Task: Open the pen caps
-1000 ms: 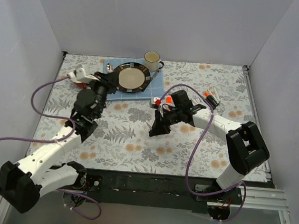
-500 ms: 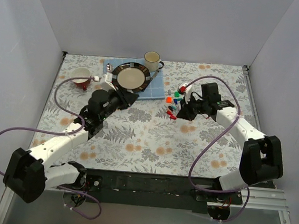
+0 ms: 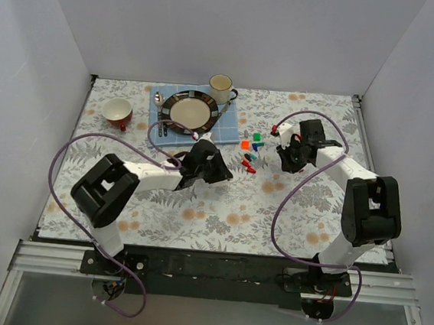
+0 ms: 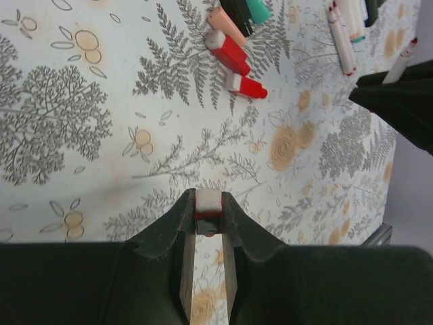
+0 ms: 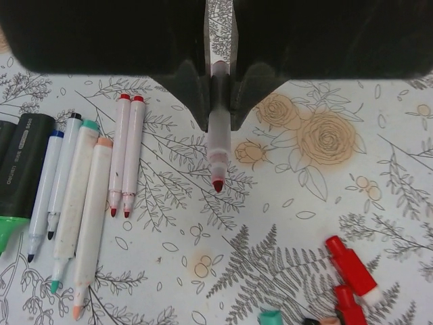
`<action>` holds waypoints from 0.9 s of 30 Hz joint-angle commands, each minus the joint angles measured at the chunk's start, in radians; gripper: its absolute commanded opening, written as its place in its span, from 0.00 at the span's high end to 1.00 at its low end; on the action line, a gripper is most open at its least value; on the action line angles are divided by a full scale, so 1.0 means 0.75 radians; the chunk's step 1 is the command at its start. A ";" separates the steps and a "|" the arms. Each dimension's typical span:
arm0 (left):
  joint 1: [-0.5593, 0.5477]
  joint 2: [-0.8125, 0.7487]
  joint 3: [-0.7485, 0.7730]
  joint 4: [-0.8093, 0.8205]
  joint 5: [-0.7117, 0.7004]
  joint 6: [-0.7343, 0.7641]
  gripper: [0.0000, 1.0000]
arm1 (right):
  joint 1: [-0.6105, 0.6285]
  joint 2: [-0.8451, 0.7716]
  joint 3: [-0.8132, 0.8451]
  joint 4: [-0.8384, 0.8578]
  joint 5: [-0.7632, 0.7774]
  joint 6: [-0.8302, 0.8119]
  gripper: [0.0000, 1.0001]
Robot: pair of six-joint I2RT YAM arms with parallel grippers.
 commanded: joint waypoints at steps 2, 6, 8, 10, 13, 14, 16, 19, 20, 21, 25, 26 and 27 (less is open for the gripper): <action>-0.011 0.212 0.234 -0.111 -0.057 0.037 0.98 | -0.003 0.044 0.041 0.013 0.154 -0.040 0.82; -0.011 0.315 0.312 -0.158 -0.128 0.055 0.93 | -0.003 0.093 0.045 0.021 0.178 -0.044 0.74; -0.011 0.355 0.337 -0.170 -0.153 0.059 0.91 | -0.003 0.115 0.047 0.029 0.213 -0.048 0.69; -0.011 0.384 0.380 -0.190 -0.155 0.075 0.88 | -0.001 0.148 0.053 0.031 0.236 -0.050 0.66; -0.011 0.429 0.435 -0.201 -0.155 0.088 0.79 | -0.003 0.177 0.064 0.037 0.283 -0.050 0.62; -0.011 0.435 0.449 -0.235 -0.159 0.092 0.78 | -0.003 0.177 0.062 0.047 0.305 -0.048 0.61; -0.011 0.448 0.472 -0.248 -0.161 0.096 0.70 | -0.003 0.170 0.055 0.054 0.322 -0.046 0.60; -0.011 0.440 0.478 -0.260 -0.173 0.102 0.64 | -0.005 0.140 0.043 0.080 0.367 -0.042 0.60; -0.011 0.435 0.480 -0.262 -0.175 0.104 0.60 | -0.005 0.132 0.041 0.088 0.381 -0.042 0.59; -0.011 0.429 0.482 -0.268 -0.179 0.110 0.60 | -0.005 0.117 0.037 0.091 0.389 -0.040 0.59; -0.011 0.370 0.470 -0.276 -0.220 0.129 0.51 | -0.014 0.085 0.029 0.099 0.385 -0.036 0.59; -0.011 0.325 0.458 -0.274 -0.234 0.137 0.50 | -0.020 0.074 0.025 0.099 0.363 -0.036 0.59; -0.011 0.301 0.452 -0.276 -0.243 0.145 0.46 | -0.026 0.050 0.025 0.099 0.346 -0.034 0.59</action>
